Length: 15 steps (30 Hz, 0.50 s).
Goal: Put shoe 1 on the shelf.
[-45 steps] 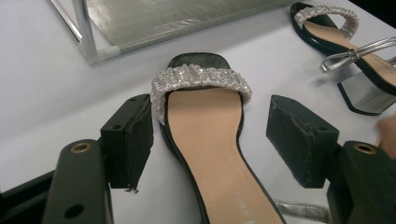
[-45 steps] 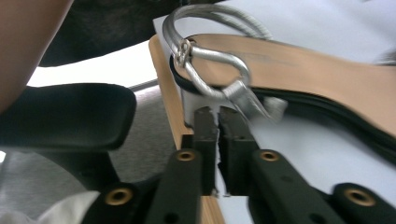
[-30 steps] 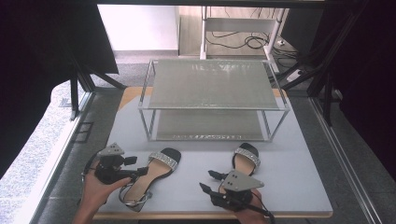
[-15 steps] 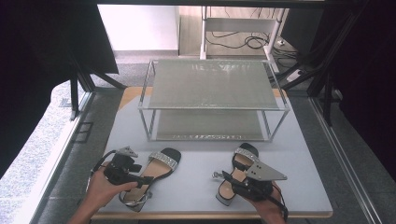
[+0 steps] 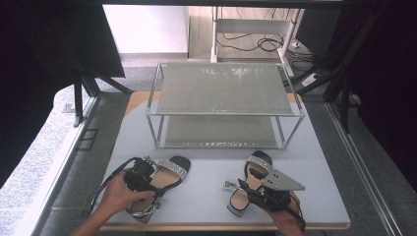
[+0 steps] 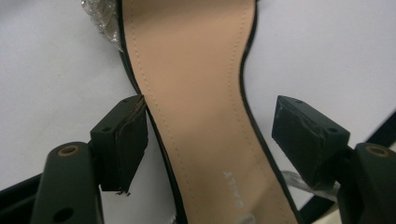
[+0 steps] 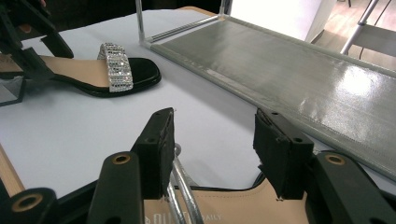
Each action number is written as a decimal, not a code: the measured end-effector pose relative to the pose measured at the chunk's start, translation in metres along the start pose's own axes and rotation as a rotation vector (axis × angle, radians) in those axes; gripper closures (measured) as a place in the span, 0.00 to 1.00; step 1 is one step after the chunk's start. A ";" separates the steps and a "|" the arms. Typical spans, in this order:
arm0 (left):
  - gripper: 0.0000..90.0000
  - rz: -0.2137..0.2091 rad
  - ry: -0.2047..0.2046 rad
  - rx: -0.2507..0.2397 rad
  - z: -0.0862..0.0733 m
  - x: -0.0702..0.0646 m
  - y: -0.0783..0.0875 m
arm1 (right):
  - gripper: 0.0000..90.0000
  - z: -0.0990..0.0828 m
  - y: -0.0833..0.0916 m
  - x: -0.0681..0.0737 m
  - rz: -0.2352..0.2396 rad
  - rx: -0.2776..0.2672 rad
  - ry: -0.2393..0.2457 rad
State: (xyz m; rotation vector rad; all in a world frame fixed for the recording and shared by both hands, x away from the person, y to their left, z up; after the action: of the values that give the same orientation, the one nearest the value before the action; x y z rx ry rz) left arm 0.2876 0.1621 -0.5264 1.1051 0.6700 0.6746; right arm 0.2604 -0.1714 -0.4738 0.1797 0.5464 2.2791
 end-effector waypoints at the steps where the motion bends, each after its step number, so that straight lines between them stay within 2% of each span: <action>1: 0.31 0.007 -0.003 0.010 0.001 0.001 -0.001 | 0.54 0.000 0.000 0.000 -0.001 0.000 -0.001; 7: 0.32 0.054 0.006 0.083 0.002 0.000 -0.011 | 0.54 -0.001 -0.001 0.000 -0.008 0.007 0.005; 10: 0.33 0.051 0.013 0.120 0.002 -0.001 -0.017 | 0.54 -0.001 -0.003 0.000 -0.011 0.011 0.007; 15: 0.35 0.125 -0.012 0.152 0.003 -0.005 -0.020 | 0.54 -0.002 -0.005 0.001 -0.015 0.016 0.006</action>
State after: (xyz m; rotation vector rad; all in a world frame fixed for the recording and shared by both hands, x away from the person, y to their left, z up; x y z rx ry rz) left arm 0.2895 0.1507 -0.5436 1.2985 0.6544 0.7322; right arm 0.2625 -0.1684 -0.4776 0.1759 0.5673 2.2621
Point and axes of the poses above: each handheld gripper's, and its own axes: y roughly backward along the jaws, z roughly out of its top, x roughly to its left, the point moved 6 cm from there along -y, roughly forward along the jaws, and after that the axes turned 2 degrees about z, right-handed, at the moved point
